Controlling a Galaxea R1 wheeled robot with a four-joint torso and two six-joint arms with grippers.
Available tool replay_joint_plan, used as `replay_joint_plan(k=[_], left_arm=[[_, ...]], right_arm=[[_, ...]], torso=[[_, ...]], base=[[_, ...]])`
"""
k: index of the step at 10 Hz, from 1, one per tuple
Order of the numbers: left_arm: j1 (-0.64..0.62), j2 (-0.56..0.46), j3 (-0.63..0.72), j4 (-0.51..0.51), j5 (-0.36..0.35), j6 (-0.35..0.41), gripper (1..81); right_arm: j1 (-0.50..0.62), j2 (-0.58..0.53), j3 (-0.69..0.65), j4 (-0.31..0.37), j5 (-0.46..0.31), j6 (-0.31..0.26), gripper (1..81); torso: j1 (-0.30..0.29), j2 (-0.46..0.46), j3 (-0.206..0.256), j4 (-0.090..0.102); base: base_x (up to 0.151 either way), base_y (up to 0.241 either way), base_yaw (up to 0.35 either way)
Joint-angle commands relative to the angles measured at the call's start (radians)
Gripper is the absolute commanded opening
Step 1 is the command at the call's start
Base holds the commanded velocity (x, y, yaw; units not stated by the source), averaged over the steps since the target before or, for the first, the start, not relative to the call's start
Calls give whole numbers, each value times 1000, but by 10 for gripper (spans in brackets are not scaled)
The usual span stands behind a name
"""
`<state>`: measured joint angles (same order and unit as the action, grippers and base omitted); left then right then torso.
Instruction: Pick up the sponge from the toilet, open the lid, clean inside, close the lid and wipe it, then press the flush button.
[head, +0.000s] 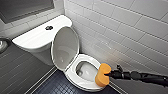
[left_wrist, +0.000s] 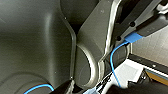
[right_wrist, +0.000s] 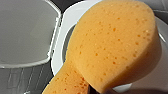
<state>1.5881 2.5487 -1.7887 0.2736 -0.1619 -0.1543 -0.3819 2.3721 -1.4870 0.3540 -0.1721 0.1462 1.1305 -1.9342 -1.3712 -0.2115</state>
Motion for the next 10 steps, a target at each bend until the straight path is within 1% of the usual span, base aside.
replay_joint_plan(k=[1, 2, 3, 5, 6, 7, 10], left_arm=[[31, -4, 17, 12, 81, 5, 811], [31, -2, 6, 9, 82, 5, 811], [31, -4, -3, 6, 81, 5, 811], [30, -2, -6, 4, 81, 5, 811], [31, -2, -6, 4, 81, 4, 811], [30, -2, -6, 4, 81, 4, 811], [29, -2, -6, 6, 82, 4, 811]], right_arm=[[186, 194, -238, -10, -164, -2, 10], [211, 251, -295, -32, -199, 0, 10], [235, 309, -355, -52, -211, 0, 10], [267, 399, -453, -95, -210, -1, 10], [275, 425, -475, -128, -195, 0, 10], [293, 454, -508, -145, -176, 0, 10], [326, 549, -636, -152, -173, -10, 10]], torso=[[0, 0, 0, 0], [0, 0, 0, 0], [0, 0, 0, 0], [0, 0, 0, 0], [0, 0, 0, 0], [0, 0, 0, 0], [0, 0, 0, 0]], base=[[0, 0, 0], [0, 0, 0], [0, 0, 0], [0, 0, 0], [0, 0, 0], [0, 0, 0], [0, 0, 0]])
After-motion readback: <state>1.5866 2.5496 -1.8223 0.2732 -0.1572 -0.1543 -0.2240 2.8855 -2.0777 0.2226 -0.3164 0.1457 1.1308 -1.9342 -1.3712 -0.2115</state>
